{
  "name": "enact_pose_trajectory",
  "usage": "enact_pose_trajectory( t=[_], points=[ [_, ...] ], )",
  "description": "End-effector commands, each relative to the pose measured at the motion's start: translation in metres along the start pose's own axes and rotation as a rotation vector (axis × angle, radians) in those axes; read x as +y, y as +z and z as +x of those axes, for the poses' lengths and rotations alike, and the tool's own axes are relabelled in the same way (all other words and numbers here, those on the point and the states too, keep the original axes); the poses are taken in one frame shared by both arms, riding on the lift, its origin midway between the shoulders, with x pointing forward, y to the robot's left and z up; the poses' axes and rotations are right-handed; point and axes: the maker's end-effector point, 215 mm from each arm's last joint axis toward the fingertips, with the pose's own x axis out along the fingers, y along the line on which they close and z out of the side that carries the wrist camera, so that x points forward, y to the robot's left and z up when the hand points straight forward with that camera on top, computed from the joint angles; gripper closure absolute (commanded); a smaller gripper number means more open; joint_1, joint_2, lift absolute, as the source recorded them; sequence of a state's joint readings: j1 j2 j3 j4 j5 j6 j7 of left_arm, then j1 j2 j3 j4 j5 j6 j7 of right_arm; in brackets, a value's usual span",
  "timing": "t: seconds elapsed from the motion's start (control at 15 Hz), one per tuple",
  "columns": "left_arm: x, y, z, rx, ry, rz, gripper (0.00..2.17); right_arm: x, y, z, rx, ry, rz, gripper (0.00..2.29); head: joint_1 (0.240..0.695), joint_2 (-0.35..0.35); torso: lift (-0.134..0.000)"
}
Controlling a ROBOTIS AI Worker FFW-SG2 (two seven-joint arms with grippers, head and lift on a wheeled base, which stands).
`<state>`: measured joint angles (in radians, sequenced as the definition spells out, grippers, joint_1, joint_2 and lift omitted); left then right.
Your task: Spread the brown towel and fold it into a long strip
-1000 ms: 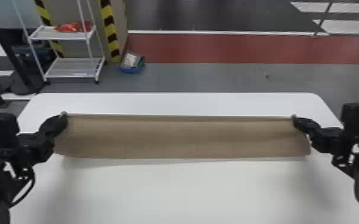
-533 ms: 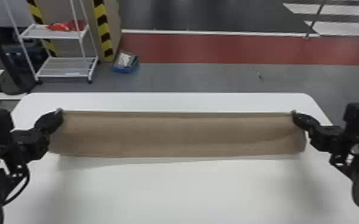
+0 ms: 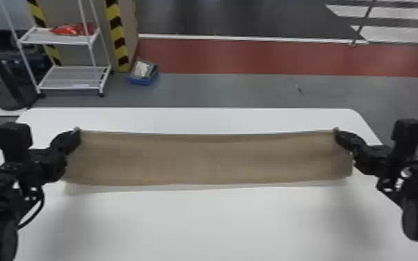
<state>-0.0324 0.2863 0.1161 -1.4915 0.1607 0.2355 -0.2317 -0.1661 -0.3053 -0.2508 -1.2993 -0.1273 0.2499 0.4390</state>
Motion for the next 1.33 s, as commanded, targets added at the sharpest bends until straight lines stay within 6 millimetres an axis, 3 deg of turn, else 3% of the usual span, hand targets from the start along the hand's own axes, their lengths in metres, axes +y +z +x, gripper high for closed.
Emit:
enact_pose_trajectory(
  t=[0.0, 0.33, 0.53, 0.6, 0.73, 0.8, 0.93, 1.0, 1.27],
  points=[
    [0.000, -0.005, 0.004, 0.013, 0.003, 0.015, 1.17, 0.003, 0.005, 0.002, -0.013, 0.006, -0.007, 1.51, 0.695, -0.056, -0.123],
    [0.002, -0.006, 0.011, 0.002, 0.011, 0.032, 1.16, 0.008, 0.010, 0.006, -0.015, 0.013, -0.018, 1.51, 0.695, -0.049, -0.123],
    [-0.002, -0.003, 0.013, -0.010, 0.018, 0.056, 1.04, 0.014, 0.011, 0.010, -0.012, 0.020, -0.028, 1.49, 0.695, -0.045, -0.123],
    [-0.002, -0.004, 0.013, -0.006, 0.019, 0.059, 0.95, 0.016, 0.009, 0.012, -0.005, 0.022, -0.033, 1.35, 0.695, -0.043, -0.123],
    [-0.003, -0.008, 0.014, 0.003, 0.020, 0.085, 0.36, 0.016, 0.003, 0.014, 0.013, 0.007, -0.070, 1.22, 0.695, -0.042, -0.123],
    [-0.002, -0.007, 0.014, 0.003, 0.029, 0.092, 0.09, 0.016, 0.001, 0.016, 0.018, 0.001, -0.073, 1.03, 0.695, -0.042, -0.123],
    [0.002, -0.007, 0.014, 0.001, 0.048, 0.095, 0.02, 0.016, 0.003, 0.016, 0.012, -0.001, -0.075, 0.31, 0.695, -0.042, -0.123],
    [0.007, -0.004, 0.012, -0.010, 0.063, 0.102, 0.02, 0.012, 0.003, 0.015, 0.010, -0.013, -0.073, 0.09, 0.695, -0.039, -0.123],
    [0.027, 0.015, 0.003, -0.072, 0.136, 0.104, 0.02, -0.006, 0.008, 0.002, -0.011, -0.054, -0.073, 0.08, 0.695, -0.035, -0.123]
  ],
)
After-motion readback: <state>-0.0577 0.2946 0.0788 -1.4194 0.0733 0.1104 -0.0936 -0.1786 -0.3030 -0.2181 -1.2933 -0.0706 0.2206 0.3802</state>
